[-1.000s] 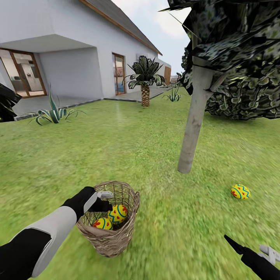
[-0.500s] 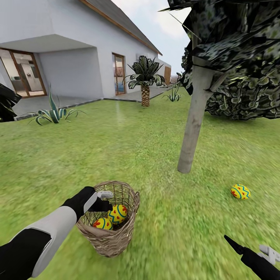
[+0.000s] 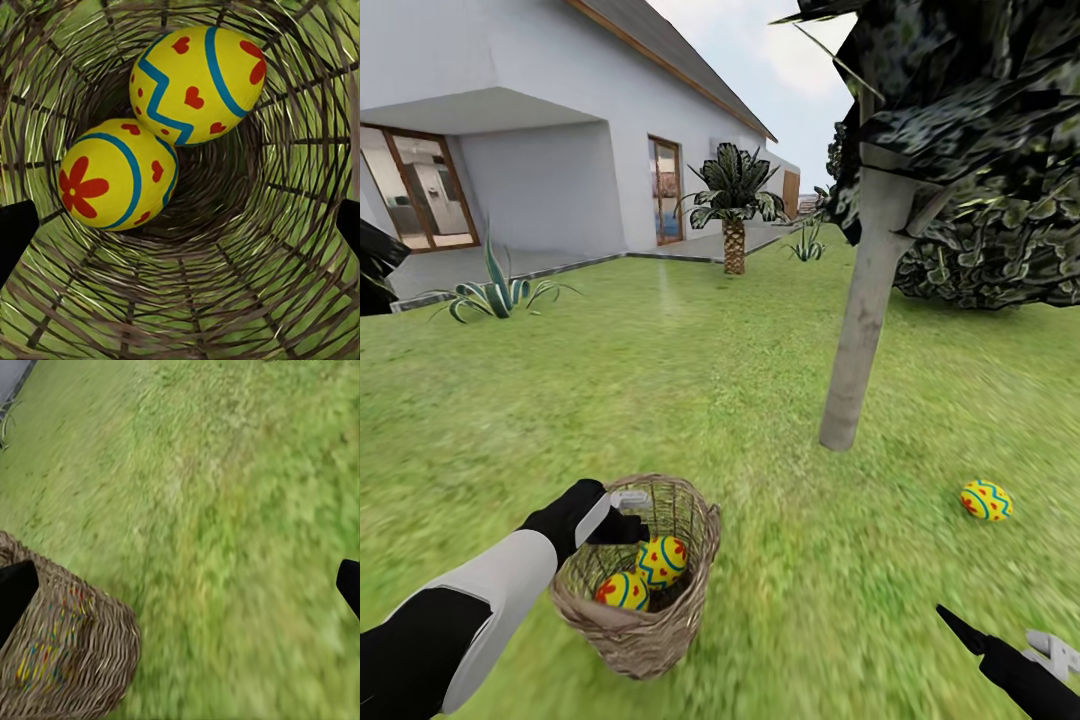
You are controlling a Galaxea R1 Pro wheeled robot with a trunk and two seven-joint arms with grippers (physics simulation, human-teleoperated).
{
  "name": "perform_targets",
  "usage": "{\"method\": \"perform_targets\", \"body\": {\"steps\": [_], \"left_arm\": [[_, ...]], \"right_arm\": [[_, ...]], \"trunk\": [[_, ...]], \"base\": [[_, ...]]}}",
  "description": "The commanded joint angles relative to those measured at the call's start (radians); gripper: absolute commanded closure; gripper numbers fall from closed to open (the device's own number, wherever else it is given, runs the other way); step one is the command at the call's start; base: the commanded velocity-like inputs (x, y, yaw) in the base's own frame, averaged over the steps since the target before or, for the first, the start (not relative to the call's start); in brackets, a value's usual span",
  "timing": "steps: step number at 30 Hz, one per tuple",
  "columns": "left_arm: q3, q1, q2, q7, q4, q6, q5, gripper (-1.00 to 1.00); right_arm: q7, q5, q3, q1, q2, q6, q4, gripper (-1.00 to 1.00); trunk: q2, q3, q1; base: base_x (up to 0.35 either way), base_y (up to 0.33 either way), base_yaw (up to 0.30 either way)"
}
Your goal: Take the three Easter eggs out of the wicker basket on the lawn in the garden, then place them on the lawn next to a single tree (choose any tree) so that all three eggs are next to the same tree and none are left in the basket.
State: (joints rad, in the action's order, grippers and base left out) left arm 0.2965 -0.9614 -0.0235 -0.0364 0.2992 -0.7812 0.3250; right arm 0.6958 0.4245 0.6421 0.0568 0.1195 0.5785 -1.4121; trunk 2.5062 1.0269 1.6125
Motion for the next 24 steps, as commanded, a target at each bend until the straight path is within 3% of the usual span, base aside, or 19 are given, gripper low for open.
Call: {"method": "perform_targets", "body": {"steps": [1,24], "left_arm": [[0.007,0.0,-0.001,-0.002,0.001,-0.004,0.003,-1.0],[0.008,0.0,-0.001,-0.003,0.001,-0.003,0.003,-1.0]], "right_arm": [[0.0,0.007,0.001,0.0,0.0,0.007,-0.001,-1.0],[-0.001,0.007,0.001,0.0,0.0,0.007,-0.001,-1.0]], "trunk": [[0.0,0.001,0.0],[0.0,0.001,0.0]], "base": [[0.122,0.002,0.0],[0.125,-0.042,0.0]]}}
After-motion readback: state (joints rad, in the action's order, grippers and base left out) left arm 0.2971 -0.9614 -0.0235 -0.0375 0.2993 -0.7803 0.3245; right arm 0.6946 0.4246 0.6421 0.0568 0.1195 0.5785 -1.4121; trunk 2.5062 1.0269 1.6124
